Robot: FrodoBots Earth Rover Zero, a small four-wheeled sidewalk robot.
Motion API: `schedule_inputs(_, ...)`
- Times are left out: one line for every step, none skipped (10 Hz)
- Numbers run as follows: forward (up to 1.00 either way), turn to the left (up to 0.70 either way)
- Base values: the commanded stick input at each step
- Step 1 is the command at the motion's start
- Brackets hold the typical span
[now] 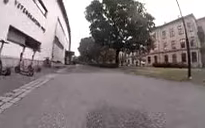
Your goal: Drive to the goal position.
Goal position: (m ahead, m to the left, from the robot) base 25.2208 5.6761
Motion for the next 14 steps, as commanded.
schedule_inputs(0.7, 0.0)
schedule_inputs(0.7, 0.0)
schedule_inputs(0.7, 0.0)
schedule_inputs(0.7, 0.0)
schedule_inputs(0.7, 0.0)
schedule_inputs(0.7, 0.0)
schedule_inputs(0.7, 0.0)
schedule_inputs(0.7, 0.0)
schedule_inputs(0.7, 0.0)
schedule_inputs(0.7, 0.0)
schedule_inputs(0.7, 0.0)
schedule_inputs(0.7, 0.0)
schedule_inputs(0.7, 0.0)
schedule_inputs(0.7, 0.0)
